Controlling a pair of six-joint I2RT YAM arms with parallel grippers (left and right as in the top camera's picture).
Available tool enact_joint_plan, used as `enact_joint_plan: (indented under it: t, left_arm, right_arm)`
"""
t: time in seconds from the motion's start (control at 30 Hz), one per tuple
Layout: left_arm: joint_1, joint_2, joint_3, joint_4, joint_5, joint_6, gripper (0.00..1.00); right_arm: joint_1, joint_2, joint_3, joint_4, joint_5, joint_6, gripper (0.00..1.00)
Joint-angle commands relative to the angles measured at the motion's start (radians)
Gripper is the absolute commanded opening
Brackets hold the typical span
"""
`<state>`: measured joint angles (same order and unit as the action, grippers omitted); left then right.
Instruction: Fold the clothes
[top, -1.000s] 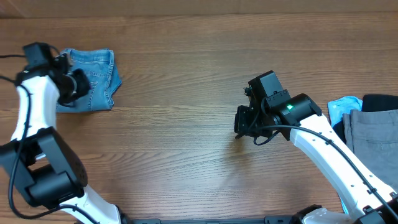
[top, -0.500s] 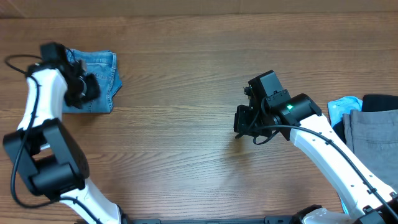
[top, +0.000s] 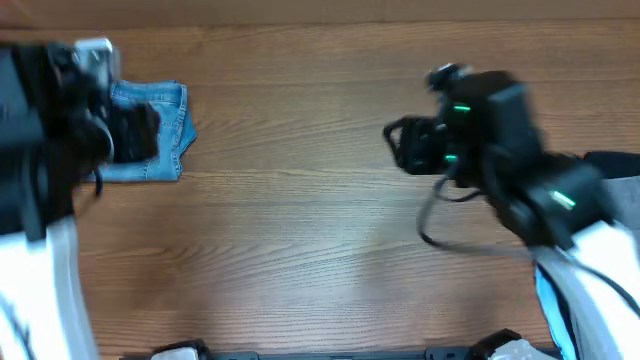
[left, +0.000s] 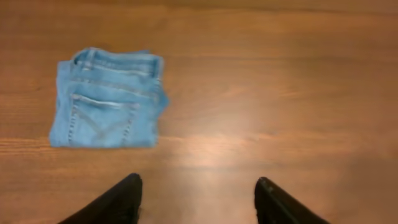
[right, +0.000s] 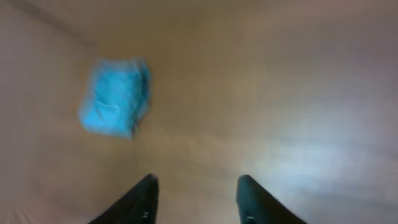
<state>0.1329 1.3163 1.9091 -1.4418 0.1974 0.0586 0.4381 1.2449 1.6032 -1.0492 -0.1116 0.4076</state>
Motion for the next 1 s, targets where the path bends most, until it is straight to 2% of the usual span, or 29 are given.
enact_joint_plan:
  t: [0.0, 0.03, 0.07, 0.13, 0.4, 0.57, 0.7, 0.97]
  left_arm:
    - [-0.054, -0.082, 0.005, -0.099, -0.014, 0.012, 1.0]
    - [-0.062, -0.108, 0.005, -0.143, -0.014, 0.01, 1.0]
    - [-0.062, -0.13, 0.005, -0.191, -0.014, 0.008, 1.0]
    - [-0.061, -0.177, -0.002, -0.248, -0.017, 0.0, 1.0]
    - [-0.061, -0.235, -0.023, -0.204, 0.002, -0.025, 1.0]
    - [-0.061, -0.234, -0.023, -0.207, 0.002, -0.025, 1.0]
    - [-0.061, -0.233, -0.023, -0.207, 0.002, -0.025, 1.0]
    - [-0.061, -0.232, -0.023, -0.207, 0.002, -0.025, 1.0]
  right_arm:
    - [-0.002, -0.104, 0.085, -0.007, 0.112, -0.023, 0.62]
    - [-0.002, -0.142, 0.094, -0.006, 0.122, -0.023, 0.86]
    - [-0.002, -0.18, 0.093, -0.006, 0.121, -0.023, 1.0]
    - [-0.002, -0.232, 0.093, -0.024, 0.118, -0.023, 1.0]
    - [-0.002, -0.289, 0.093, -0.092, 0.106, -0.011, 1.0]
    - [-0.002, -0.289, 0.093, -0.091, -0.119, -0.012, 1.0]
    - [-0.002, -0.289, 0.093, -0.09, -0.114, -0.016, 1.0]
    - [-0.002, -0.289, 0.093, -0.203, -0.119, -0.015, 1.0]
